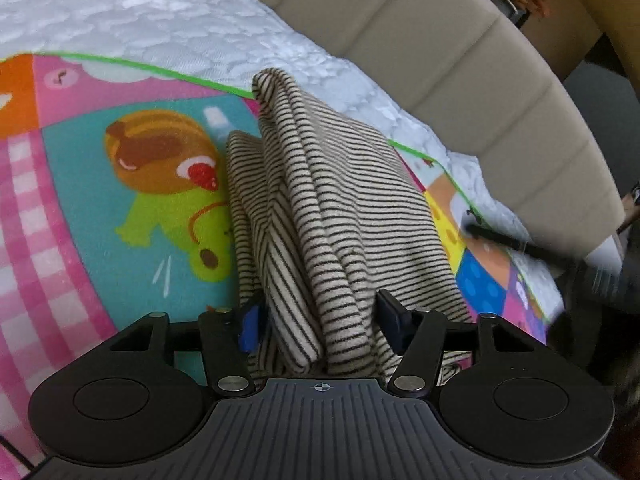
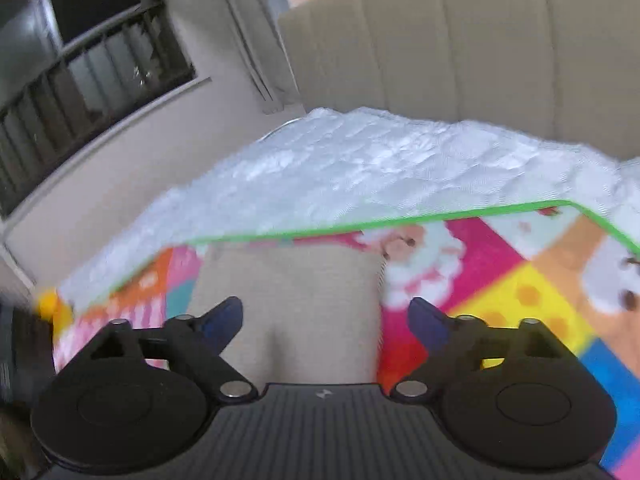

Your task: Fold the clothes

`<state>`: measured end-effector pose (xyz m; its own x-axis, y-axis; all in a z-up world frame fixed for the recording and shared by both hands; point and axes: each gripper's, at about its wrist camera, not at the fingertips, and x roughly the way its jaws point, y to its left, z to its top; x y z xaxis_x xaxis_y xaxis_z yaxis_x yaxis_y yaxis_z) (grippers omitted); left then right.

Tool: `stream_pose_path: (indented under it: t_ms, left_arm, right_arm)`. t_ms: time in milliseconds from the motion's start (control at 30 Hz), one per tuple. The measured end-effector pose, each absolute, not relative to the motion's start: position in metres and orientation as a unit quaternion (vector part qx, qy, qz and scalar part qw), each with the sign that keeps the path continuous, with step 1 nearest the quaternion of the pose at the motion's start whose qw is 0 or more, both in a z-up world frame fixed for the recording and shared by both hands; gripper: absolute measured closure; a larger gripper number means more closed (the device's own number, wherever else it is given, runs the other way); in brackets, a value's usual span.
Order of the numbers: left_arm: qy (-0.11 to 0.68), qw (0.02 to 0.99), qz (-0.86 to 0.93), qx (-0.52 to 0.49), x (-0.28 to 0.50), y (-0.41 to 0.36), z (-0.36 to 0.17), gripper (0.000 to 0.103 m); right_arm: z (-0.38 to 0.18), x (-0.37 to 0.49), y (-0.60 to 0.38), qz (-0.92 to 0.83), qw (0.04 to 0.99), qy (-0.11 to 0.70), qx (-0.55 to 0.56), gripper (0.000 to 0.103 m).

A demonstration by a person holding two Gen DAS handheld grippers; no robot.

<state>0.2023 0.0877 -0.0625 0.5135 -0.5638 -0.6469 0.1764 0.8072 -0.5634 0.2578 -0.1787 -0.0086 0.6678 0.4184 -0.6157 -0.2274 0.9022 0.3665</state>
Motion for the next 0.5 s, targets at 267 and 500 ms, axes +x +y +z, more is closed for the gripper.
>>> stream_pose_path:
  t_ms: [267, 500]
  left_arm:
    - [0.446, 0.828, -0.236, -0.245, 0.205, 0.103, -0.072, 0.042]
    - [0.453, 0.819, -0.241, -0.256, 0.211, 0.107, -0.076, 0.042]
  right_arm:
    - [-0.018, 0.28, -0.147, 0.244, 0.903, 0.327, 0.135, 0.063]
    - [-0.041, 0.298, -0.15, 0.167, 0.911, 0.369, 0.078, 0.062]
